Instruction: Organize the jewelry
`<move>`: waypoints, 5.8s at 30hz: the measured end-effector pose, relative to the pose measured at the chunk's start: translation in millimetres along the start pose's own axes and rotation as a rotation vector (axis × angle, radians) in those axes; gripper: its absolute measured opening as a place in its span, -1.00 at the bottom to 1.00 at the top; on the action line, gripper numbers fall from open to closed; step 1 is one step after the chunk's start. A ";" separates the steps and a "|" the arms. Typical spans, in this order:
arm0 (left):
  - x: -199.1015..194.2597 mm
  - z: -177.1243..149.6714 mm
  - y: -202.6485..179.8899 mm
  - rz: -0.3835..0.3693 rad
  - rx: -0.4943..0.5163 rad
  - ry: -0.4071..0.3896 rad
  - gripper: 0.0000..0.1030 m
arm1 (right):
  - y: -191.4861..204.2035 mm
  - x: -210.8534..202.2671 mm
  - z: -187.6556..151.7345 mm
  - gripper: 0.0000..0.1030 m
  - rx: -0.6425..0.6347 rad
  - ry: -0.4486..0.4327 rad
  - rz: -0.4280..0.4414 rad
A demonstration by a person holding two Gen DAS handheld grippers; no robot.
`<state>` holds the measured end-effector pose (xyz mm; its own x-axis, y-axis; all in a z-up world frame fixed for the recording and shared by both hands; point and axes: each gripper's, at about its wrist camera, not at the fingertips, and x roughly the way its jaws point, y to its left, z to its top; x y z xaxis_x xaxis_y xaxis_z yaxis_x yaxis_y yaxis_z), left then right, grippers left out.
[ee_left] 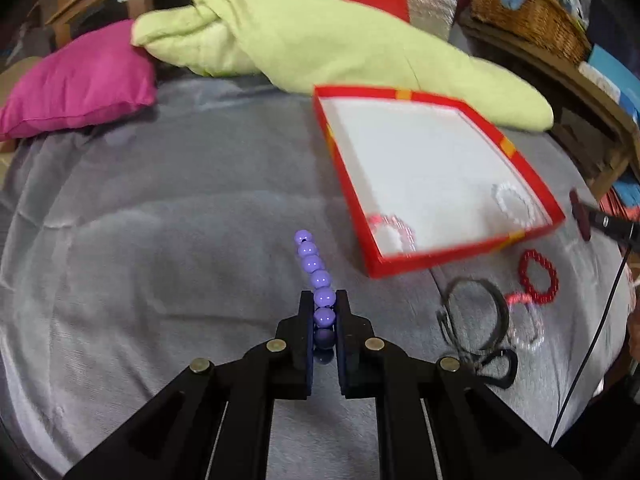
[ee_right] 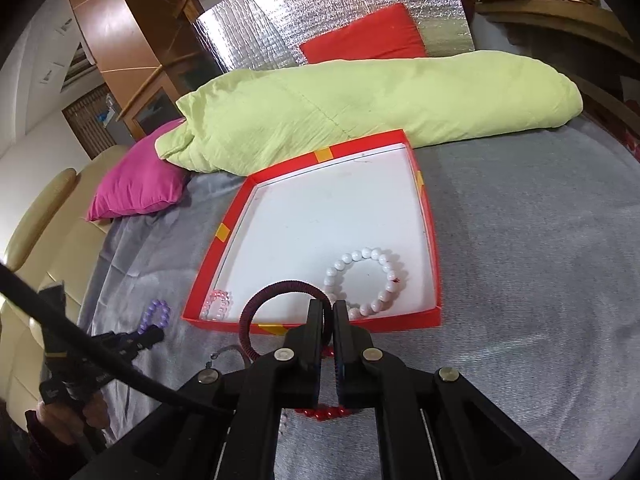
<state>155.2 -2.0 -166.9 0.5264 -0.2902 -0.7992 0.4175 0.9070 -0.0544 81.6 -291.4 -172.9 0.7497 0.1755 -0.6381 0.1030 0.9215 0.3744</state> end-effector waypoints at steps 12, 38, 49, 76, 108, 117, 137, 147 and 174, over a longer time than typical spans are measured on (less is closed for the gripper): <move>4.4 36.6 -46.5 -0.072 0.040 -0.136 -0.81 | 25.9 43.1 9.8 -0.89 0.003 0.019 -0.007; 93.3 82.5 -105.6 -0.212 0.027 0.022 -0.81 | -30.9 118.9 83.8 -0.83 0.208 0.006 -0.149; 75.9 84.1 -91.6 -0.117 -0.014 -0.008 -0.11 | -44.9 86.7 84.0 -0.32 0.270 -0.070 -0.090; 24.8 27.3 -41.4 0.065 -0.066 -0.035 0.29 | -41.4 12.1 38.8 -0.33 0.222 -0.055 -0.101; -11.2 -51.8 -91.2 -0.186 0.027 0.041 0.31 | -34.1 0.7 -27.7 -0.35 0.154 0.124 -0.044; 2.3 -56.0 -96.7 -0.221 0.032 0.079 0.31 | -7.0 35.2 -38.7 -0.61 0.024 0.202 -0.123; 0.7 -56.5 -59.5 -0.129 0.070 0.069 -0.74 | -44.7 19.2 -29.8 -0.80 0.066 0.173 -0.233; -7.3 -58.0 -51.2 -0.172 0.032 0.064 0.24 | -41.5 24.1 -29.7 -0.79 0.059 0.180 -0.239; 11.6 -57.6 -68.7 -0.183 0.055 0.079 -0.82 | -42.8 25.4 -30.8 -0.78 0.040 0.177 -0.218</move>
<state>89.9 -50.1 -206.9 0.3794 -0.4222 -0.8233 0.5422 0.8225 -0.1719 76.1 -315.8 -225.9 0.5815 0.0360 -0.8127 0.2772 0.9305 0.2396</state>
